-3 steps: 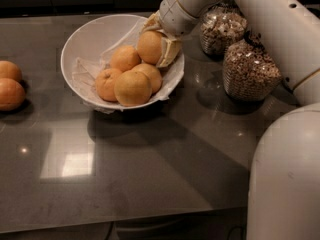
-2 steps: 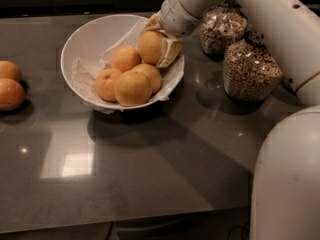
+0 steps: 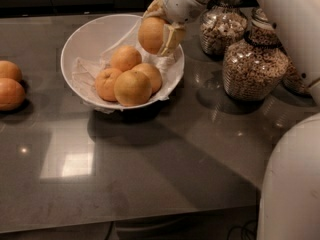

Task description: Pick orange from white bowl

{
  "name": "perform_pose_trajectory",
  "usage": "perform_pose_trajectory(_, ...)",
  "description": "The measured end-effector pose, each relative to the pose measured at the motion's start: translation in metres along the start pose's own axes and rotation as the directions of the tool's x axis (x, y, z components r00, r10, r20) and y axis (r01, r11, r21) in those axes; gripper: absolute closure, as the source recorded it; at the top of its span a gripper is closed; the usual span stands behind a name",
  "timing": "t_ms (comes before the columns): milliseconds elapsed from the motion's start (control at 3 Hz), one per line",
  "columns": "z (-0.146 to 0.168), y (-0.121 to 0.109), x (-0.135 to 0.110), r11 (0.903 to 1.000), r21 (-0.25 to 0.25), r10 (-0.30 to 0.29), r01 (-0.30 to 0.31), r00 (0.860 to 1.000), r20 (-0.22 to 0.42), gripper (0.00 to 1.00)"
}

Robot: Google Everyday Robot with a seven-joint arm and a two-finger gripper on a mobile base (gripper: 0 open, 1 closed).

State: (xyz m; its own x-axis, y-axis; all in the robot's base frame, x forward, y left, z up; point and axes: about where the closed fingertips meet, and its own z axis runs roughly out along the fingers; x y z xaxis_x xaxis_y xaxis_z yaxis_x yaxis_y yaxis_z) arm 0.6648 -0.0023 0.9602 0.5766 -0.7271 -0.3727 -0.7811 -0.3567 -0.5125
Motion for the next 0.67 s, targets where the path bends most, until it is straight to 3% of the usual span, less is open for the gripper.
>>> perform_pose_trajectory(333, -0.018, -0.009, -0.009, 0.9997, 0.023, -0.013, 0.013, 1.0, -0.005, 1.0)
perform_pose_trajectory(667, -0.024, -0.014, -0.024, 0.9985, 0.049, -0.025, 0.024, 0.999, 0.033, 1.0)
